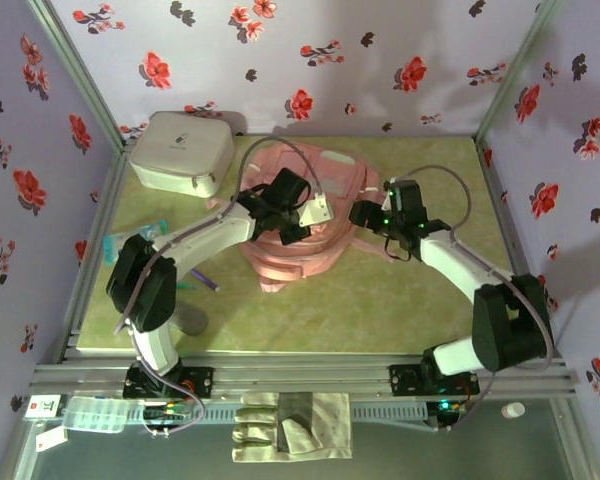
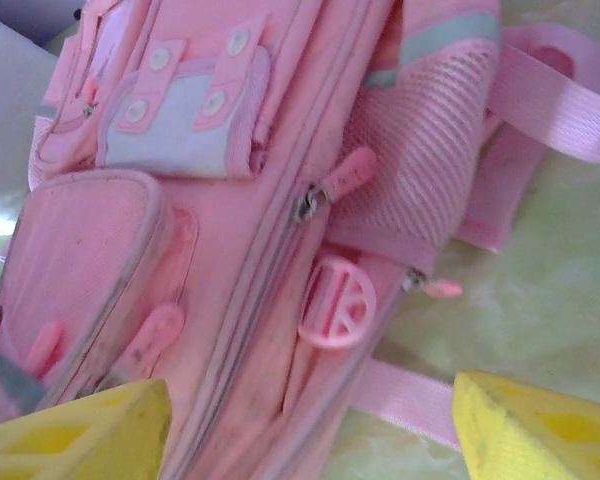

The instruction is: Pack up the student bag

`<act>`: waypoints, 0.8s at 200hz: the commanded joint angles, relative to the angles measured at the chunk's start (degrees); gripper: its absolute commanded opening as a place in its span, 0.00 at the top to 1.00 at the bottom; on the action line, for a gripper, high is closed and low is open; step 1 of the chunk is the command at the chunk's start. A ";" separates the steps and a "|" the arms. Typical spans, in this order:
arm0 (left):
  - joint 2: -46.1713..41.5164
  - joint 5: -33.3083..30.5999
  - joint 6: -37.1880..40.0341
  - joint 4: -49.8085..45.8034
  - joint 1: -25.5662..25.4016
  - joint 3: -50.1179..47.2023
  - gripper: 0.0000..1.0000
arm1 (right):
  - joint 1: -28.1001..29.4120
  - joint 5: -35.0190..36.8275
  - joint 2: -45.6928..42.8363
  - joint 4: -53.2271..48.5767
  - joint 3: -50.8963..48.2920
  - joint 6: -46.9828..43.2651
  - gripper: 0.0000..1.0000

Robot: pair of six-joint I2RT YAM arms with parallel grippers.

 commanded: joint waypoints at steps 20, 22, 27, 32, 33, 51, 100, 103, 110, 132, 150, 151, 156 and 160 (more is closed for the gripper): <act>-8.59 3.40 -3.75 7.47 0.70 -4.82 1.00 | -1.14 -8.04 6.84 4.86 6.21 -0.41 0.32; -8.81 3.45 -3.85 7.52 0.78 -4.94 1.00 | -1.21 -8.36 7.21 5.06 6.37 -0.41 0.32; -9.25 3.49 -4.15 7.77 0.83 -5.49 1.00 | -1.43 -9.22 8.09 5.71 6.86 -0.42 0.31; -9.61 3.58 -4.38 8.05 0.95 -5.93 1.00 | -1.70 -9.81 8.99 6.26 7.25 -0.31 0.31; -9.72 3.62 -4.44 8.05 1.02 -6.03 1.00 | -1.70 -9.89 9.08 6.31 7.35 -0.29 0.31; -11.07 4.00 -5.48 9.10 1.53 -7.87 1.00 | -2.18 -11.27 12.66 6.06 9.46 -0.42 0.28; -12.44 4.68 -6.61 9.73 1.97 -10.26 1.00 | -2.62 -14.90 19.86 6.15 13.57 -3.06 0.20; -12.46 4.64 -6.63 9.75 1.97 -10.30 1.00 | -2.70 -15.23 20.10 6.34 13.80 -3.37 0.20; -12.51 4.64 -6.61 9.73 2.06 -10.35 1.00 | -2.80 -15.93 20.71 6.68 14.31 -4.41 0.20; -12.42 4.64 -6.69 9.62 2.30 -10.44 1.00 | -3.05 -19.89 22.60 6.49 16.11 -6.77 0.20; -12.45 4.65 -6.94 9.62 2.41 -10.44 1.00 | -3.19 -23.50 23.42 7.23 16.00 -6.74 0.20; -12.41 4.64 -6.95 9.59 2.41 -10.44 1.00 | -3.19 -23.63 23.41 7.32 15.89 -6.71 0.20; -12.37 4.64 -7.03 9.59 2.45 -10.50 1.00 | -3.19 -24.56 23.34 8.06 15.43 -6.41 0.20; -12.38 4.64 -7.08 9.65 2.50 -10.57 1.00 | -3.16 -25.15 23.20 8.68 14.91 -6.25 0.20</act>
